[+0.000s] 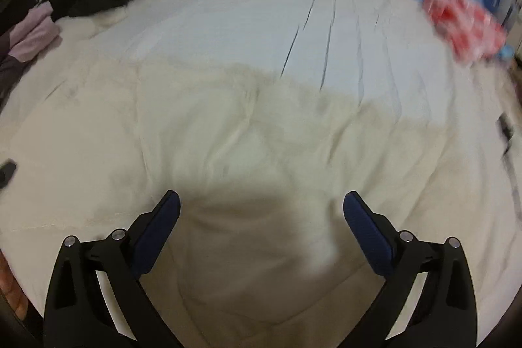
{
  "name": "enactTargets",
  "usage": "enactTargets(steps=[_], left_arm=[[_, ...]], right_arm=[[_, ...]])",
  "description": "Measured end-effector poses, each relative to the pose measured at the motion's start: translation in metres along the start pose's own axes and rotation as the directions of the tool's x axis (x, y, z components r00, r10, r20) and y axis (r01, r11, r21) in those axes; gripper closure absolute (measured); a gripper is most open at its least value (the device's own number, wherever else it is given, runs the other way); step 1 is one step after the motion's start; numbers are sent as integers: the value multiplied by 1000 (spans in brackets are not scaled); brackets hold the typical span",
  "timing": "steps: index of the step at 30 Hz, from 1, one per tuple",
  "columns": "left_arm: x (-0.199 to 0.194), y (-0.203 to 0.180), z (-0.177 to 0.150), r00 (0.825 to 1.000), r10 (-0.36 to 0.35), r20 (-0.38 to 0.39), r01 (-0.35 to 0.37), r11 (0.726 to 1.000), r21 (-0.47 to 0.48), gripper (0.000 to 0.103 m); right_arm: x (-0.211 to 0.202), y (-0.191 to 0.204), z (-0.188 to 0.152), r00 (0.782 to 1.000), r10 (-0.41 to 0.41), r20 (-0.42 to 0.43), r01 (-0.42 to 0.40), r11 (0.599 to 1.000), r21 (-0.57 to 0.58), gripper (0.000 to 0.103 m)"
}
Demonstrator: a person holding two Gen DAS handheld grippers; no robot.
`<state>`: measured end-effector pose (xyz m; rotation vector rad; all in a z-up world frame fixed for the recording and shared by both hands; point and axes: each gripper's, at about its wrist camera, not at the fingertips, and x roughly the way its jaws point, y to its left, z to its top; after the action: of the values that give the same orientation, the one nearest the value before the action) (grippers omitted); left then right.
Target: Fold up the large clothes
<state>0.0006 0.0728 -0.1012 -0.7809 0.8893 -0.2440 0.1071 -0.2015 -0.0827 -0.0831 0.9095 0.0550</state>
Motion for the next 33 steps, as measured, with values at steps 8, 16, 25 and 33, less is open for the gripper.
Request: enactTargets(steps=[8, 16, 25, 33], left_arm=[[-4, -16, -6, 995, 86, 46, -91, 990, 105, 25], [-3, -35, -10, 989, 125, 76, -138, 970, 200, 25], [-2, -36, -9, 989, 126, 74, -138, 974, 182, 25], [2, -34, -7, 990, 124, 60, -132, 978, 162, 20]], right_arm=[[58, -9, 61, 995, -101, 22, 99, 991, 91, 6], [106, -6, 49, 991, -99, -90, 104, 993, 51, 6], [34, 2, 31, 996, -84, -3, 84, 996, 38, 6], [20, 9, -11, 993, -111, -34, 110, 993, -32, 6]])
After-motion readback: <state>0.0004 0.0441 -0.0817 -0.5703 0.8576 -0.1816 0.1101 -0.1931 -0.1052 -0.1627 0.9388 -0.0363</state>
